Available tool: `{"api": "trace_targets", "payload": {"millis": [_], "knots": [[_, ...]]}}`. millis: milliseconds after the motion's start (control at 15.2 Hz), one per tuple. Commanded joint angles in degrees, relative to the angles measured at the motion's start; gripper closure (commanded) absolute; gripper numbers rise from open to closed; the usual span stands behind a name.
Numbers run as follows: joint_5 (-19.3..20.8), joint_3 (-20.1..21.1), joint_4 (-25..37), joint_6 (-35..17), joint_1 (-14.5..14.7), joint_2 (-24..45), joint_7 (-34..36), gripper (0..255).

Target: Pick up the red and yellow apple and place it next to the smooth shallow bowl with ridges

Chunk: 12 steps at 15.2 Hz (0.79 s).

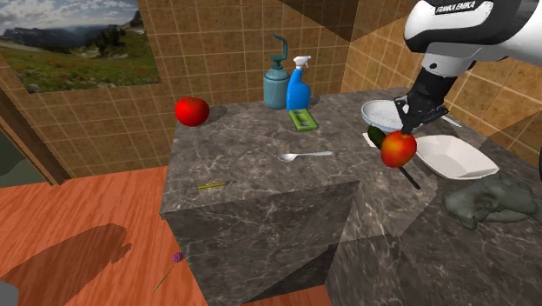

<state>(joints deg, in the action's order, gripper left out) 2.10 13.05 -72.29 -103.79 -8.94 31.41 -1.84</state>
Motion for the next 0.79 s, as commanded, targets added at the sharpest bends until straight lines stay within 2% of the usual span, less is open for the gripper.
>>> {"api": "trace_targets", "payload": {"millis": [0,330,726], "knots": [[0.0,0.0,-1.5,-1.5,-0.1,0.0,-0.1,255],[0.1,-0.1,-4.7,-5.2,-0.3,0.5,-0.2,255],[0.1,-0.1,-4.7,-5.2,-0.3,0.5,-0.2,255]]}}
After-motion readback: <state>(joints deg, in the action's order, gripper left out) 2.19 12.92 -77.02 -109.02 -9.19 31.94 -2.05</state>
